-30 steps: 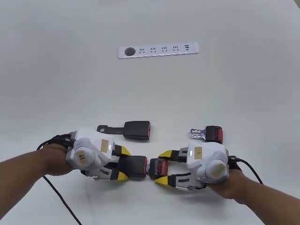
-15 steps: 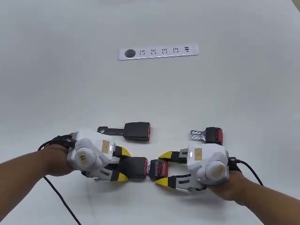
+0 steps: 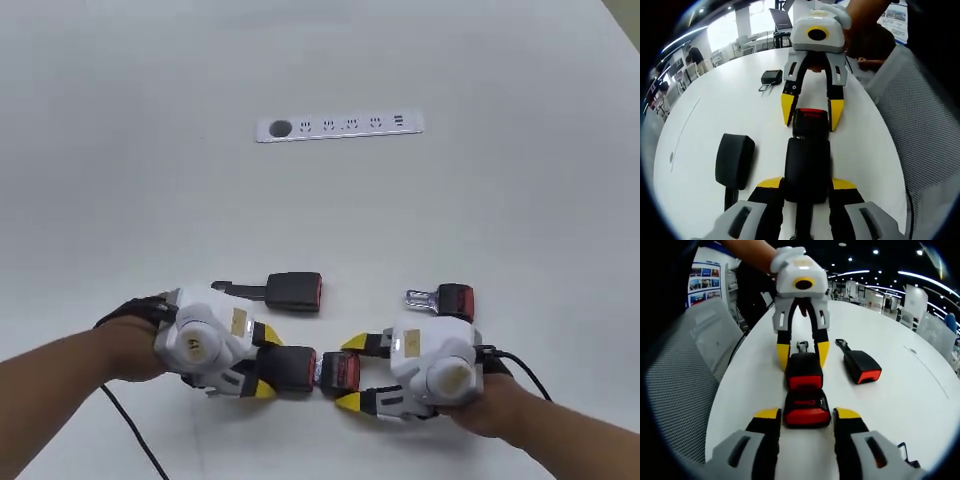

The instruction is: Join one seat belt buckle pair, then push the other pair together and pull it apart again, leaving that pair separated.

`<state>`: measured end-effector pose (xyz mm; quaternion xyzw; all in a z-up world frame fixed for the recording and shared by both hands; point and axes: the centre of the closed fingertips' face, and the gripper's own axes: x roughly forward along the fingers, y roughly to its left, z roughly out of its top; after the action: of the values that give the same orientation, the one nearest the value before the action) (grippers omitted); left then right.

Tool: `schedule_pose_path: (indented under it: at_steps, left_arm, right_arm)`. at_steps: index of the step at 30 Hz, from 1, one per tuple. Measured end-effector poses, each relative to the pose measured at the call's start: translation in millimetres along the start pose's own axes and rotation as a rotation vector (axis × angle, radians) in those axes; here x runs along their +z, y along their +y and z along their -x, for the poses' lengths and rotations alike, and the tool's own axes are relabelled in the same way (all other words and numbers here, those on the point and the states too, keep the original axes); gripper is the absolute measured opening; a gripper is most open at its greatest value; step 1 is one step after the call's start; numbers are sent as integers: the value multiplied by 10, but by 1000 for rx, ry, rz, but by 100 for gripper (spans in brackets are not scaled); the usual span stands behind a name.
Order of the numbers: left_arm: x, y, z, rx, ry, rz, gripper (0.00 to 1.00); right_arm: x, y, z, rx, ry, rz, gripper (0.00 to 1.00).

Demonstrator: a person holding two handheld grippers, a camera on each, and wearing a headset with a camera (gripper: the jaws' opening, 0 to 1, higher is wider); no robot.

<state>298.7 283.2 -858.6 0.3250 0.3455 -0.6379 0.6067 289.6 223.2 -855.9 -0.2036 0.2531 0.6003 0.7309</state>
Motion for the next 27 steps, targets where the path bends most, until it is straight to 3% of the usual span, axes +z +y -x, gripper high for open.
schedule_pose_path:
  at_steps: [2,3,5,9,12,14,19,23,27]
  left_arm:
    - [17,0,8,14,11,21,46]
    - [36,-10,25,17,5,13,56]
    - [109,-25,81,20,-33,31,70]
    - [217,31,214,63,-84,59,72]
    - [295,77,310,85,-114,73,79]
    - [360,119,386,95,-138,80,80]
    - [454,323,511,141,-161,68,81]
    - [495,503,566,171,-163,57,81]
    - [503,681,589,185,-164,51,79]
  right_arm:
    - [35,4,36,-17,-17,-62,61]
    - [68,-1,68,-26,-32,-70,66]
    - [77,-1,120,-41,-42,-85,69]
    - [65,-6,216,-68,-44,-89,72]
    - [49,-133,332,-131,-43,-78,75]
    - [63,-195,431,-141,-58,-87,75]
    - [51,-463,706,-188,-64,-81,75]
    - [-78,-738,928,-228,-34,-70,74]
    - [-256,-902,1063,-223,9,-78,72]
